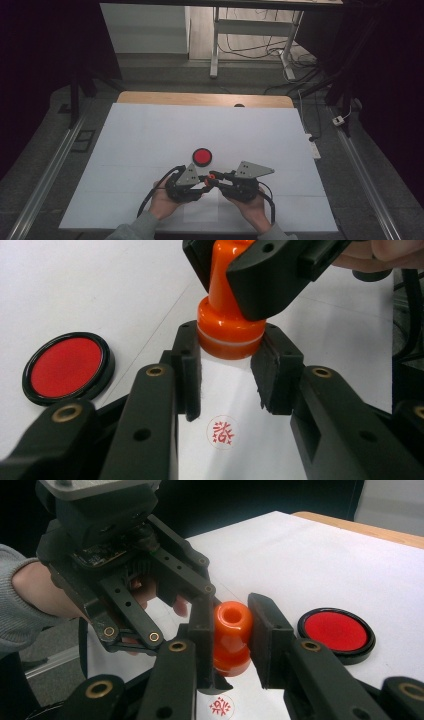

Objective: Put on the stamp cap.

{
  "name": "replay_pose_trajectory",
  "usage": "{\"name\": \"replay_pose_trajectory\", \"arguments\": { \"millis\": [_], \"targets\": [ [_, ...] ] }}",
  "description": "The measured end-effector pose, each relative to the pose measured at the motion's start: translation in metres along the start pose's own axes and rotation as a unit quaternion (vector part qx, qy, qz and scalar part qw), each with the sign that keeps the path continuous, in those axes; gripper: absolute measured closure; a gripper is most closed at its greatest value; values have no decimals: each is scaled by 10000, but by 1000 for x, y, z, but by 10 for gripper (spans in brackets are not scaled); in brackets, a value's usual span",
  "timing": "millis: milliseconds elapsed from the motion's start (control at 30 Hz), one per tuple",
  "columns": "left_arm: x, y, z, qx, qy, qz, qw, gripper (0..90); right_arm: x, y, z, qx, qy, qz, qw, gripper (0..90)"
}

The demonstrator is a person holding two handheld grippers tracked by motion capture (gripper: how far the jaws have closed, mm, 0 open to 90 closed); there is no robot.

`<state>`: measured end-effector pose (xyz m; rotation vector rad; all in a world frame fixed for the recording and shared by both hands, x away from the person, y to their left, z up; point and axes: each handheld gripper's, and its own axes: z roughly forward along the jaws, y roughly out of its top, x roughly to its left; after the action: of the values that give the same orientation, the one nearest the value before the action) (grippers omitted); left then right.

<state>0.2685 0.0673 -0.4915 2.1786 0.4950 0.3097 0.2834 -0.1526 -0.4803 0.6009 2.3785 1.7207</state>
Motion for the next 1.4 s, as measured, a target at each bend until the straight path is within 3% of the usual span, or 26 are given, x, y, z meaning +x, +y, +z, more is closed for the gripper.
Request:
{"name": "replay_pose_trajectory", "arguments": {
  "millis": [567, 833, 1200, 1400],
  "targets": [
    [-3, -2, 1, -64, 94, 39, 9999, 657, 1, -2, 0, -1, -3, -69, 10000, 733],
    [-5, -3, 3, 50, 105, 96, 9999, 657, 0, -7, 2, 23, 26, -55, 10000, 735],
    [-5, -4, 4, -14, 77, 10, 10000, 655, 1, -10, 2, -13, 4, -8, 10000, 733],
    [-5, -4, 2, -57, 215, 69, 9997, 653, 1, -7, 2, -21, -41, -47, 10000, 731]
  ]
}}
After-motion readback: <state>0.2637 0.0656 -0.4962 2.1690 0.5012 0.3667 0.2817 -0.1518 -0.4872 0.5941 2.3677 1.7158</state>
